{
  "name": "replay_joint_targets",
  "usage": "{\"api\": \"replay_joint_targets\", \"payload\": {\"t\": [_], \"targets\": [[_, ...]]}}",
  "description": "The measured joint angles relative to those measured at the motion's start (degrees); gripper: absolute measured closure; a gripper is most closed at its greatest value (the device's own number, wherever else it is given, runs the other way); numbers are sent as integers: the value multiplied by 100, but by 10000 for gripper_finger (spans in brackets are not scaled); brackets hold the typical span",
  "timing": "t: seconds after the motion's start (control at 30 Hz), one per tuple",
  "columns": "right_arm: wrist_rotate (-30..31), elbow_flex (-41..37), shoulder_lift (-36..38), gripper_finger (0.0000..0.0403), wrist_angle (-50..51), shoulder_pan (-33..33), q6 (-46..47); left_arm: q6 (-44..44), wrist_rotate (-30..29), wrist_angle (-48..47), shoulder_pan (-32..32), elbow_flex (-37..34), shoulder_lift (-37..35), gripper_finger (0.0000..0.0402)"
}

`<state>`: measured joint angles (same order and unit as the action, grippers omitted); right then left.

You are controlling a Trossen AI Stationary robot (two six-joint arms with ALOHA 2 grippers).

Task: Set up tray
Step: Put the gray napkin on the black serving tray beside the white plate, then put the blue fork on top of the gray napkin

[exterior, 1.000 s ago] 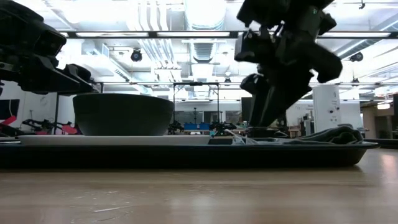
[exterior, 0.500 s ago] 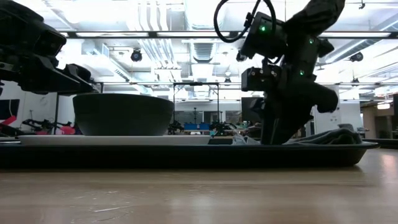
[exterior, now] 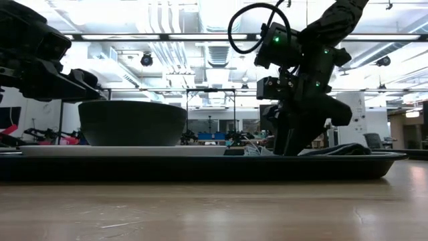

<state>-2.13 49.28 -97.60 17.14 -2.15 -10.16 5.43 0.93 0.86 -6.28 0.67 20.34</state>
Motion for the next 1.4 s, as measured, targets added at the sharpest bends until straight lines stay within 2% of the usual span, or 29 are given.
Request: {"api": "replay_joint_targets", "payload": {"t": [0.4,0.67,0.9,1.07,1.27,1.4], "targets": [[-89,153,240,230,147,-66,-51,1,0,0,-2,0,0,305],[-89,257,1288,235,761,-129,233,0,-2,0,-1,0,0,305],[-82,250,2422,234,1644,-427,1018,0,-1,0,-1,0,-2,305],[-74,240,2925,230,2149,-680,1556,0,-2,0,0,0,0,305],[-74,230,2874,233,2755,-1085,2142,0,0,0,-2,0,-2,305],[-73,207,2622,236,2894,-1407,2209,0,0,0,-1,0,0,305]]}}
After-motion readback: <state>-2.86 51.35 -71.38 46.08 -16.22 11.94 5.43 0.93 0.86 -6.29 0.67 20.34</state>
